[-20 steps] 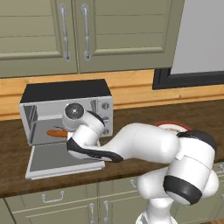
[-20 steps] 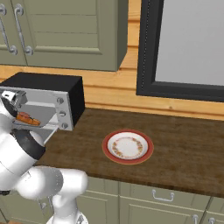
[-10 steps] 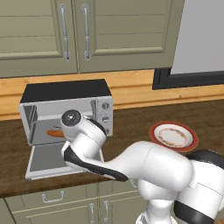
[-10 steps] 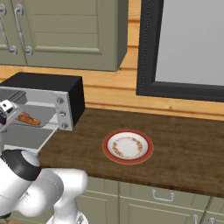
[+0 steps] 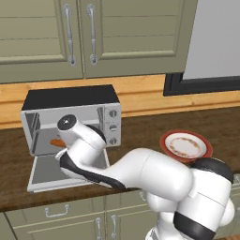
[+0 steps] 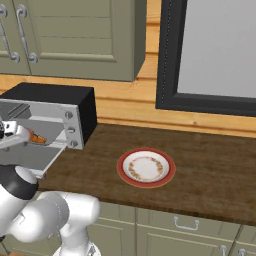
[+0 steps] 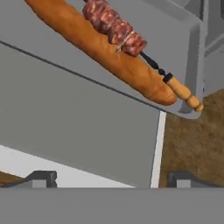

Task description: Pick up the kebab skewer and baguette bread, and place them inside the toaster oven. Close the toaster oven door and start by setting the timer.

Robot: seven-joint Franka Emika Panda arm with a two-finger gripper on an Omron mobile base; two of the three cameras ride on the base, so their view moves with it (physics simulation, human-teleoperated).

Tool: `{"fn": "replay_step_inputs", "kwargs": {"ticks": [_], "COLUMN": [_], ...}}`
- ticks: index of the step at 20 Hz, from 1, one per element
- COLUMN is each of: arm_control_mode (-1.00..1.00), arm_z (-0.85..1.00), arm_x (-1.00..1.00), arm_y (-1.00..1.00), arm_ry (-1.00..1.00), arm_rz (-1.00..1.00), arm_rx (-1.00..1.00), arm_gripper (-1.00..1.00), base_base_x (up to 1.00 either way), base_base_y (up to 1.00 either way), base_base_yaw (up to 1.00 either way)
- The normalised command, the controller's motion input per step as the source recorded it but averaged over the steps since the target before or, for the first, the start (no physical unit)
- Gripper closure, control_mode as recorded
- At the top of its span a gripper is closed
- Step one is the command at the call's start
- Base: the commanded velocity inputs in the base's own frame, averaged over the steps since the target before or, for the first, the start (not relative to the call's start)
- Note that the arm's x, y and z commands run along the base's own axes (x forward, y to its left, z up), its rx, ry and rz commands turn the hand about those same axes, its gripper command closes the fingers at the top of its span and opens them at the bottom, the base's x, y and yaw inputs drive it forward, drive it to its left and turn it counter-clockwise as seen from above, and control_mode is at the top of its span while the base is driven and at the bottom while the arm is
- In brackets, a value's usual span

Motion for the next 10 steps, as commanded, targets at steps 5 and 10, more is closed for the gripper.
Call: {"fn": "replay_step_inputs", "kwargs": {"ticks": [5,10], "arm_control_mode": [-1.0,-1.0], "arm_z": [-0.37,-0.41], "arm_x": [-0.06,0.0], "arm_y": [0.0,0.0], "arm_ry": [0.09,0.05], "arm_rz": [-0.61,-0.48], "arm_rx": [0.23,0.18], "arm_gripper": [-1.0,-1.0], "base_base_x": [0.0,0.0], "base_base_y": [0.0,0.0], "base_base_yaw": [0.0,0.0]}}
